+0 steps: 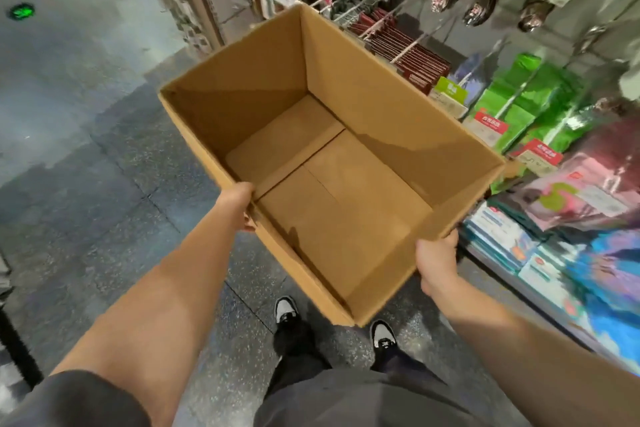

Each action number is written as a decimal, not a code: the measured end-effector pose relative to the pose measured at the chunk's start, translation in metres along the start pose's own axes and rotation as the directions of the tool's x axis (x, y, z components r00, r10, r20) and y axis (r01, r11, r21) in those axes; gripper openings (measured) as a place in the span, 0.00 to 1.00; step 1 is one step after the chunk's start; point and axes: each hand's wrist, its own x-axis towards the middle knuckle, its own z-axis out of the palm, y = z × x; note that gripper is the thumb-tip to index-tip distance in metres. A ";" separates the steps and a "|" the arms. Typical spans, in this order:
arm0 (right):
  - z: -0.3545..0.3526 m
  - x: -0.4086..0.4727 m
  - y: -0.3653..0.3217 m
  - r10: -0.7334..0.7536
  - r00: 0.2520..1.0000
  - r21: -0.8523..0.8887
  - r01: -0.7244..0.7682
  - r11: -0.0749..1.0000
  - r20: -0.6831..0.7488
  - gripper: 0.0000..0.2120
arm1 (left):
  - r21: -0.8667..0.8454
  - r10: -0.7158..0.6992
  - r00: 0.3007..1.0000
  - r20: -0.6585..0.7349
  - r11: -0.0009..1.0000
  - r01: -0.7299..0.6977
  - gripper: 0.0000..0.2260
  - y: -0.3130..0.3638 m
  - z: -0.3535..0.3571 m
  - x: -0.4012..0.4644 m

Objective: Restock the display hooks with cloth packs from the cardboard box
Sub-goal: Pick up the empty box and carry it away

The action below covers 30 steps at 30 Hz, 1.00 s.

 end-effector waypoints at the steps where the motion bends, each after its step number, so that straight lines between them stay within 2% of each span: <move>1: 0.003 -0.005 -0.001 -0.006 1.000 -0.008 0.006 1.000 -0.022 0.38 | 0.015 0.000 1.000 0.027 1.000 -0.001 0.08 0.002 0.000 0.005; 4: 0.011 -0.026 -0.011 -0.068 0.993 -0.090 0.060 0.994 -0.096 0.34 | 0.014 -0.018 0.997 0.079 1.000 0.017 0.07 -0.001 -0.006 0.018; 7: 0.015 -0.028 -0.015 -0.079 0.978 -0.121 0.057 0.991 -0.191 0.29 | 0.009 -0.027 0.987 0.158 1.000 0.026 0.11 -0.006 -0.013 0.030; 12: 0.012 -0.037 -0.015 -0.059 0.991 -0.018 0.057 0.998 -0.124 0.32 | -0.007 -0.023 0.980 0.198 1.000 0.025 0.15 -0.006 -0.015 0.043; 15: 0.014 -0.039 -0.013 -0.065 0.988 -0.055 0.058 0.997 -0.140 0.32 | -0.016 -0.018 0.981 0.192 1.000 0.021 0.16 -0.007 -0.014 0.044; 17: 0.013 -0.039 -0.009 -0.089 0.989 -0.097 0.078 0.992 -0.122 0.32 | -0.003 -0.012 0.981 0.194 1.000 0.012 0.15 -0.007 -0.014 0.041; 20: 0.011 -0.041 -0.007 -0.106 0.994 0.011 0.106 0.994 -0.012 0.34 | 0.003 -0.002 0.982 0.188 1.000 0.001 0.12 -0.006 -0.013 0.033; 22: 0.008 -0.046 -0.010 -0.098 0.995 0.061 0.096 0.994 0.031 0.34 | -0.008 0.005 0.982 0.189 1.000 -0.003 0.06 -0.004 -0.011 0.023; 26: -0.013 -0.060 0.000 -0.090 0.995 0.133 0.082 0.988 0.054 0.34 | -0.030 0.021 0.982 0.190 0.999 -0.016 0.05 -0.013 -0.005 -0.010; 30: -0.060 -0.084 0.033 -0.103 0.994 0.165 0.095 0.982 0.039 0.30 | -0.013 0.040 0.978 0.204 0.999 -0.038 0.05 -0.051 0.007 -0.052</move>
